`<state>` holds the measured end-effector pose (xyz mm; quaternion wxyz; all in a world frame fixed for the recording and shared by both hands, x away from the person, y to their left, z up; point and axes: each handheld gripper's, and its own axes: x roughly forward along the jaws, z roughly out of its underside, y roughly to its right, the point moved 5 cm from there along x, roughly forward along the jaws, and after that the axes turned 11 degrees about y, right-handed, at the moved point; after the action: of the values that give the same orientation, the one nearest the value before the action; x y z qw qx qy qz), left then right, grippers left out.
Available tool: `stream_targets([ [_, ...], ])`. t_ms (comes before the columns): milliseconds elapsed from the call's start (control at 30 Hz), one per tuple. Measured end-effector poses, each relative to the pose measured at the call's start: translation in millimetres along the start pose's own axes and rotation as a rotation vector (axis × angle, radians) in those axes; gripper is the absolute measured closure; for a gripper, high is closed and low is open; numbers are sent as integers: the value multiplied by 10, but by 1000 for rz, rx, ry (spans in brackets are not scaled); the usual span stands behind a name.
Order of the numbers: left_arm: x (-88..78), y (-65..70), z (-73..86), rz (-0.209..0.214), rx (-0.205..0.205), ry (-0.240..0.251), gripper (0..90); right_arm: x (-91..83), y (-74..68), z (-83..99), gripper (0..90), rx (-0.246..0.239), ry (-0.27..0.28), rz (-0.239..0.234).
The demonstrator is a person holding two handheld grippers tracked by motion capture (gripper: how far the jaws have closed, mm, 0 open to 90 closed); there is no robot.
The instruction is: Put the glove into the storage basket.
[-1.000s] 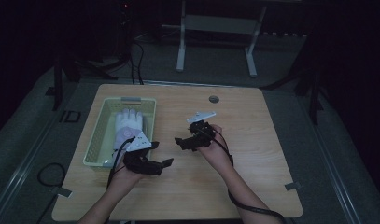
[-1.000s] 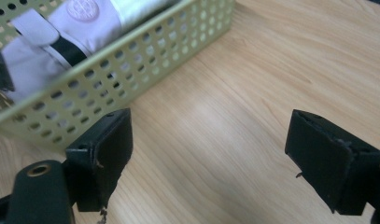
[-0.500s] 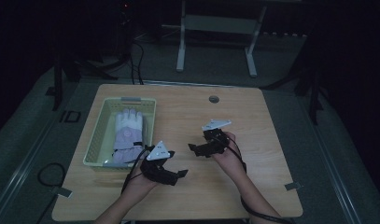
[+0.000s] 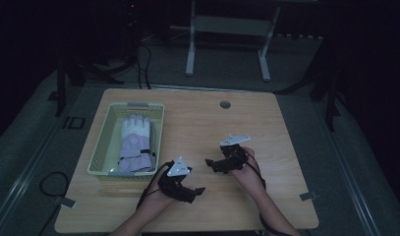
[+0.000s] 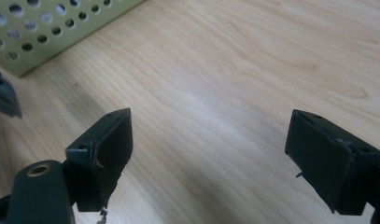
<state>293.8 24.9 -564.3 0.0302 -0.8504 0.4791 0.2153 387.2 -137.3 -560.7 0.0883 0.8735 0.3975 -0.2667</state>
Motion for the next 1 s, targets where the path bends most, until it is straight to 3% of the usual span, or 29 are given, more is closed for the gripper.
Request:
stream_targets([
  [200,57,-2,69,-12,17,-16,145,-57,30,134,153,13,12,-13],
  [433,103,-7,123,-12,6,-5,145,-93,75,269,154,29,16,-9],
  [900,129,-61,219,-74,-20,-3,145,-117,129,401,153,36,24,6],
  [1000,120,-65,238,-85,-11,-10,145,-104,128,420,153,32,18,10],
])
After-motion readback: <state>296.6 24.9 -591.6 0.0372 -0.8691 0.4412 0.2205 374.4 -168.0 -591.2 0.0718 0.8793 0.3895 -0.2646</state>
